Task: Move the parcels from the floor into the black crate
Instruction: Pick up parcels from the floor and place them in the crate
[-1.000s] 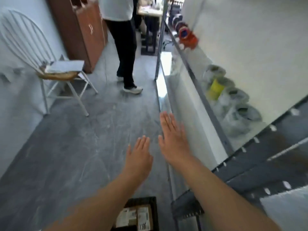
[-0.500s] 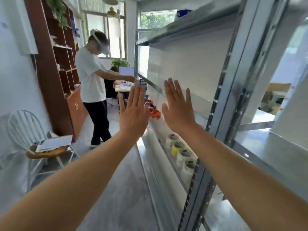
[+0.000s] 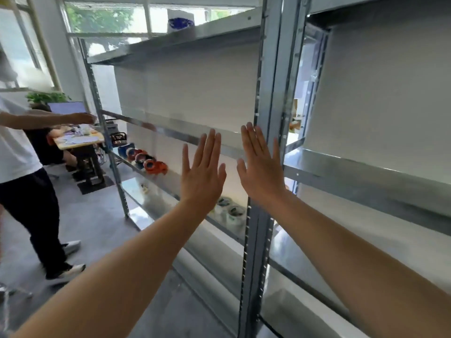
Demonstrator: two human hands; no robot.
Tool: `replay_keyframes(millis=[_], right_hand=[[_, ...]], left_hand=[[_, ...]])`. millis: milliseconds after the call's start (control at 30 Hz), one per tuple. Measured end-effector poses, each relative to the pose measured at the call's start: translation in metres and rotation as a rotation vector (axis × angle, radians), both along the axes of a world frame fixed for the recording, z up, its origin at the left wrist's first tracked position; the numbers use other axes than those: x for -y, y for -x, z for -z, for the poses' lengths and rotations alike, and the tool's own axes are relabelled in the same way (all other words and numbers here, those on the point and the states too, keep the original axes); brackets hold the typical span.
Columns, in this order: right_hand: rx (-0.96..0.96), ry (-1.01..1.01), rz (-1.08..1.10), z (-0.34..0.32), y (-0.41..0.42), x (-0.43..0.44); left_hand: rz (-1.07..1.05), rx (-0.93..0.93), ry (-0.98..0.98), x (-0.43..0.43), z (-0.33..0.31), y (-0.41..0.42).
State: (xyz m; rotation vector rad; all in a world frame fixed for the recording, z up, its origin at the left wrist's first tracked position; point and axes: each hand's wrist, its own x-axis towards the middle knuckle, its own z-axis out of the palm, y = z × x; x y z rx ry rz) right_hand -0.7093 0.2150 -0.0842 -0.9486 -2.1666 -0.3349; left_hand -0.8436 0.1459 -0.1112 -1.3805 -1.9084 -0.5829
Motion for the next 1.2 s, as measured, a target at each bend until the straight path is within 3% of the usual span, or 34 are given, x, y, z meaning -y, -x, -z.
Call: replay_keyframes(millis=[233,633,833,1000,1200], right_hand=[[0.052,-0.005,0.261,0.0,-0.116,0.025],[0.066,-0.016,0.652,-0.008,-0.359,0.107],[0.029,0.005,0.87,-0.009,-0.508,0.182],[0.013,0.067,0.993,0.007,-0.622,0.26],[-0.026,0.115,1.231,0.039,-0.756,0.364]], left_hand=[[0.211,0.022,0.012,-0.012,0.014,-0.086],[0.614,0.015,-0.038,0.021,-0.022,-0.329],[0.775,0.0,0.011,0.072,-0.014,-0.487],[0.918,0.129,0.128,0.138,0.014,-0.624],[1.207,0.037,0.146,0.214,0.032,-0.767]])
